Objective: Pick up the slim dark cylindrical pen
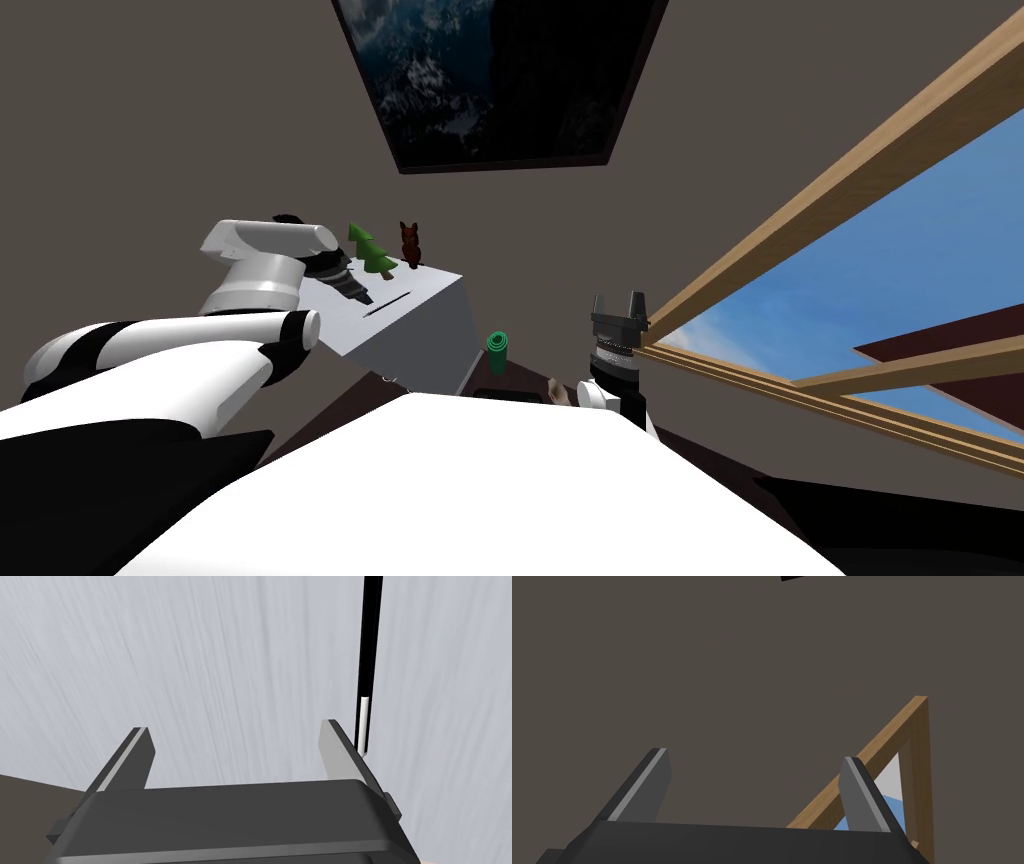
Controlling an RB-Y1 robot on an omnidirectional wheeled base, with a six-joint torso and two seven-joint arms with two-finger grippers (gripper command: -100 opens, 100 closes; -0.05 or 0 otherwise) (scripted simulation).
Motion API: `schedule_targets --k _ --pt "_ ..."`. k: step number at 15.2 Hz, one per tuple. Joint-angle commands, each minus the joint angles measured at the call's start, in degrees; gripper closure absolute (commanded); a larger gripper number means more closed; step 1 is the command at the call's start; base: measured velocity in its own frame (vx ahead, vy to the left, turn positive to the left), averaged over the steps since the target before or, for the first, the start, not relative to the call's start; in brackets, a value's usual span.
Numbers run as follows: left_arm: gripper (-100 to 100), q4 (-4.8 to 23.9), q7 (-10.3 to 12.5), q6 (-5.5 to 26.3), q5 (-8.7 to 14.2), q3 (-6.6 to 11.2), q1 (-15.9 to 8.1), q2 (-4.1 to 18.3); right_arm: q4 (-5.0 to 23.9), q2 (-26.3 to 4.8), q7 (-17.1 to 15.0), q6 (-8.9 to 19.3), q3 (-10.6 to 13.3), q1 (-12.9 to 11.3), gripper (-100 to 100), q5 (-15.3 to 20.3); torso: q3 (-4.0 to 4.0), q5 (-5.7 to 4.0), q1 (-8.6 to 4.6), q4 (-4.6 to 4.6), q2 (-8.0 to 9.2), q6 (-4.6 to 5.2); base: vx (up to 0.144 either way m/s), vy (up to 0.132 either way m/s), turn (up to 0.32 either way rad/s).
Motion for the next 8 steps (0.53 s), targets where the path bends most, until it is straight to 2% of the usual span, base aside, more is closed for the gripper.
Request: schedule_targets --k 1,3,4,6,7,8 --pt "-100 1.48 0.64 2.86 0.59 0.32 -0.67 0.34 0.0 0.0 0.0 0.0 0.0 0.0 0 0.0 0.0 0.0 0.0 0.0 0.0 0.0 0.014 -0.016 0.015" --pt "-100 1.48 0.64 4.83 0.59 0.32 -0.67 0.34 0.0 0.0 0.0 0.0 0.0 0.0 0 0.0 0.0 0.0 -0.01 0.0 0.0 -0.01 0.012 -0.013 0.01" --pt "-100 2.87 1.0 6.8 0.99 0.47 -1.17 0.52 0.0 0.0 0.0 0.0 0.0 0.0 0 0.0 0.0 0.0 0.0 0.0 0.01 0.0 0.01 -0.011 0.012" --pt "-100 2.87 1.0 7.91 0.99 0.47 -1.17 0.52 0.0 0.0 0.0 0.0 0.0 0.0 0 0.0 0.0 0.0 0.02 0.0 0.0 0.0 0.01 -0.009 0.008" --pt "-100 4.04 1.3 9.74 1.31 0.56 -1.51 0.59 0.0 0.0 0.0 0.0 0.0 0.0 0 0.0 0.01 0.0 0.02 0.0 0.01 0.0 0.01 -0.006 0.01" --pt "-100 4.04 1.3 10.76 1.31 0.56 -1.51 0.59 0.0 0.0 0.0 0.0 0.0 0.0 0 0.0 0.01 0.01 0.03 0.0 0.01 0.0 0.009 -0.006 0.012"
